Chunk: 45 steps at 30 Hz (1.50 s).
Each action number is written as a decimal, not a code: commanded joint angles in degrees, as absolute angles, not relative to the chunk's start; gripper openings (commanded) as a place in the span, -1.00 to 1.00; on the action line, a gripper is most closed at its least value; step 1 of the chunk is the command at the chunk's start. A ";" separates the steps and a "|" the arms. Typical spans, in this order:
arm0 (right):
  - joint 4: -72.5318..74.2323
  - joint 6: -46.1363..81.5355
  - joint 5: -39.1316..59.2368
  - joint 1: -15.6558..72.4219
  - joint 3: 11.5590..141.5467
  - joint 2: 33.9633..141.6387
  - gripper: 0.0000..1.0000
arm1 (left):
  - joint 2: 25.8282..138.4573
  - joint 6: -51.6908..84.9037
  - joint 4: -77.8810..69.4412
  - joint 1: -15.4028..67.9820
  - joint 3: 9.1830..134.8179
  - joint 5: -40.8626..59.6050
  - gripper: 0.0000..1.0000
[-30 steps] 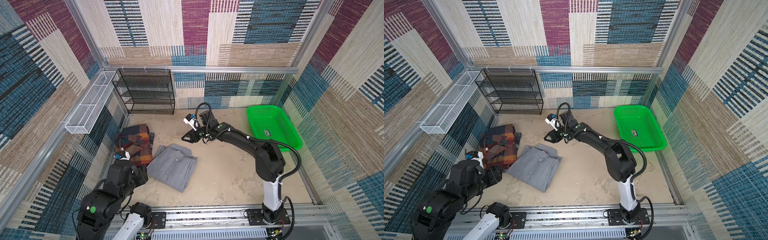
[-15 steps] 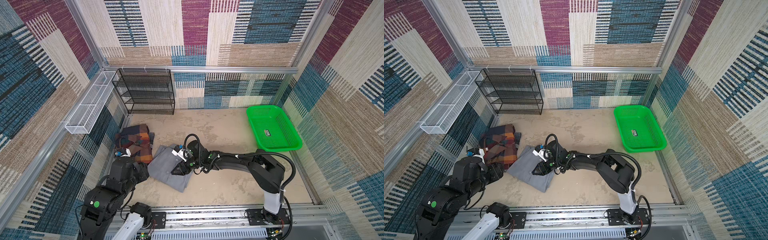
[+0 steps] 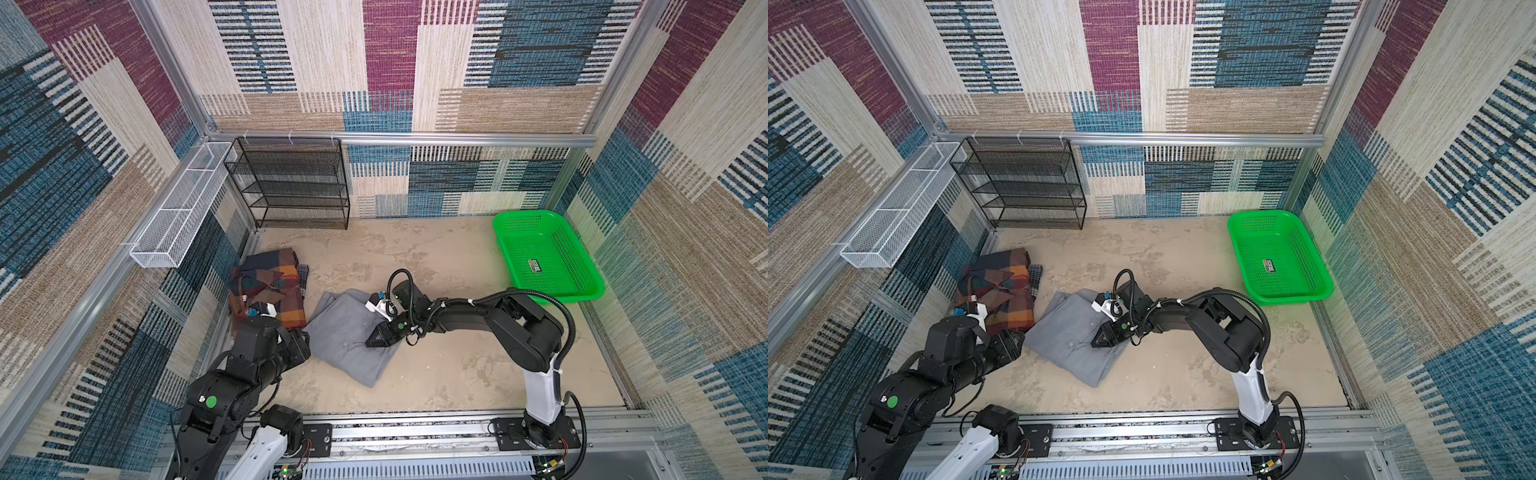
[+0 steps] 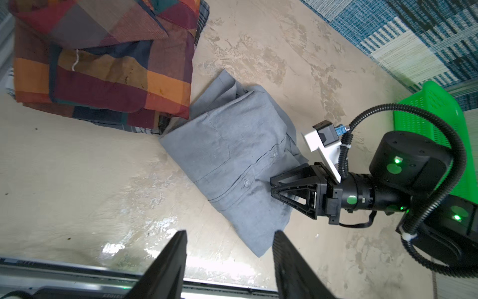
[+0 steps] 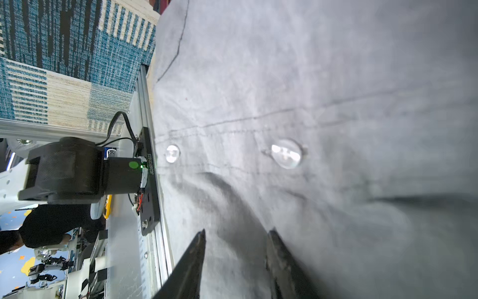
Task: Fold and stack the long sleeve shirts
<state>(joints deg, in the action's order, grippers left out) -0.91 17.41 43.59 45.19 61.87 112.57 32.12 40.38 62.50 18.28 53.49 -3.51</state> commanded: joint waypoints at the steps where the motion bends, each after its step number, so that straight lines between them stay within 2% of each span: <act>1: -5.89 12.87 41.05 44.26 57.18 107.27 -0.17 | 30.99 42.64 56.76 18.37 51.33 1.71 0.13; 6: -9.71 11.20 37.99 44.04 53.10 95.09 -0.13 | 29.05 46.17 49.99 19.29 45.40 6.73 0.13; 9: -11.48 14.40 32.75 43.26 51.87 88.66 -0.06 | 29.98 45.50 48.42 21.15 44.30 5.34 0.14; 12: -9.01 21.56 31.46 43.07 48.59 83.39 0.02 | 33.50 41.80 49.01 21.75 45.73 1.64 0.15; 14: -4.07 28.30 34.43 44.81 45.78 81.83 0.02 | 36.52 39.52 49.58 21.69 47.73 -1.34 0.15; 16: -0.81 33.33 32.41 48.93 44.77 81.88 0.00 | 39.11 37.69 50.09 21.71 49.33 -4.71 0.16; 22: 9.28 47.06 31.40 53.43 41.41 89.39 -0.05 | 44.84 34.44 51.53 21.71 54.83 -11.16 0.17; 25: 7.63 45.68 27.56 53.18 43.69 93.22 -0.04 | 45.62 34.18 51.58 21.71 55.48 -11.69 0.17; 31: 8.36 44.23 29.38 46.63 44.93 98.69 -0.06 | 44.70 35.90 50.71 21.70 52.57 -9.77 0.17; 40: 2.93 35.46 27.82 36.97 42.99 94.55 -0.10 | 42.06 38.97 49.12 21.68 48.80 -6.60 0.16; 45: -0.37 38.02 22.71 41.04 42.80 84.09 -0.12 | 42.03 36.63 51.29 21.68 50.63 -11.55 0.17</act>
<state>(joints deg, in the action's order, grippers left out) 0.38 37.58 26.20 38.41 42.81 88.88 42.00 37.69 50.98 21.76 49.25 -7.90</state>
